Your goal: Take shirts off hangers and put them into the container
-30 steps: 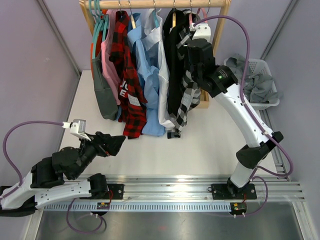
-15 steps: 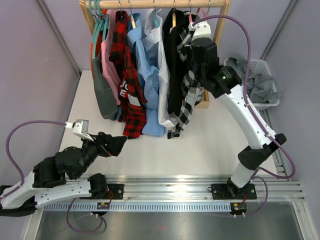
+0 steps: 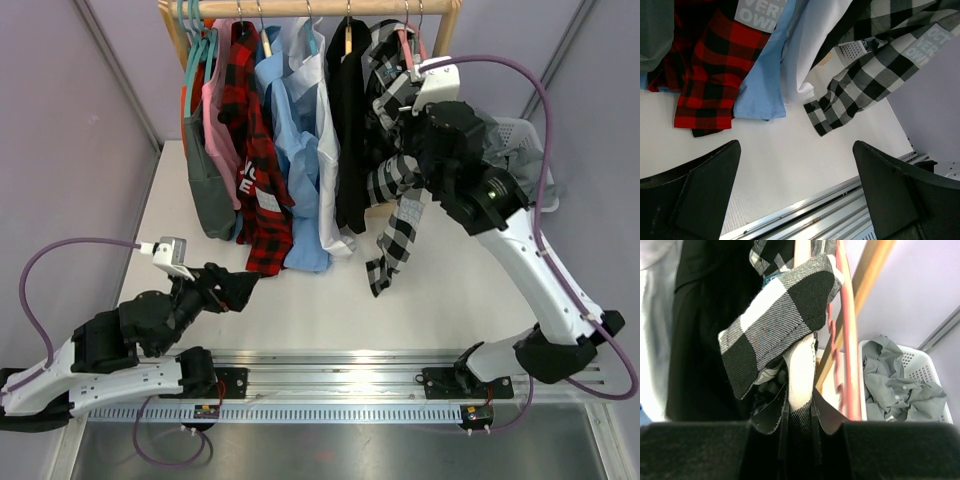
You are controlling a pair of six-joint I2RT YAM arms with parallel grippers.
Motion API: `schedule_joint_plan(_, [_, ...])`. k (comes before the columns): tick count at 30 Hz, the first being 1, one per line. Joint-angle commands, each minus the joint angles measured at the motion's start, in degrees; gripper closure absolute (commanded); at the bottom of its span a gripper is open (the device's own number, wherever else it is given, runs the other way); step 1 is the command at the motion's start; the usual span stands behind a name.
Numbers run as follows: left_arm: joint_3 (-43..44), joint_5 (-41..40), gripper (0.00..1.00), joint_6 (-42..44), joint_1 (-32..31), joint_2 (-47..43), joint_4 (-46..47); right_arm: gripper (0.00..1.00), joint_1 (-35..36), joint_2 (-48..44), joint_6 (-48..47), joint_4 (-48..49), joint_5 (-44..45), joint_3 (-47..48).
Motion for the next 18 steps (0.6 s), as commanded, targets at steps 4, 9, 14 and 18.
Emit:
schedule_joint_plan(4, [1.3, -0.3, 0.01, 1.8, -0.2, 2.5, 4.7, 1.0, 5.5, -11.0, 6.5, -6.7, 1.3, -0.8])
schedule_joint_plan(9, [3.5, 0.4, 0.01, 4.4, -0.2, 5.2, 5.9, 1.0, 6.5, -18.4, 17.8, -24.4, -10.4, -3.6])
schedule_joint_plan(14, [7.3, 2.3, 0.01, 9.6, -0.2, 10.5, 10.5, 1.0, 6.5, -27.2, 24.8, -31.4, -20.3, -11.1])
schedule_joint_plan(18, [10.9, 4.4, 0.01, 12.9, -0.2, 15.3, 16.2, 1.0, 6.5, -30.0, 27.0, -34.7, -27.5, -14.3])
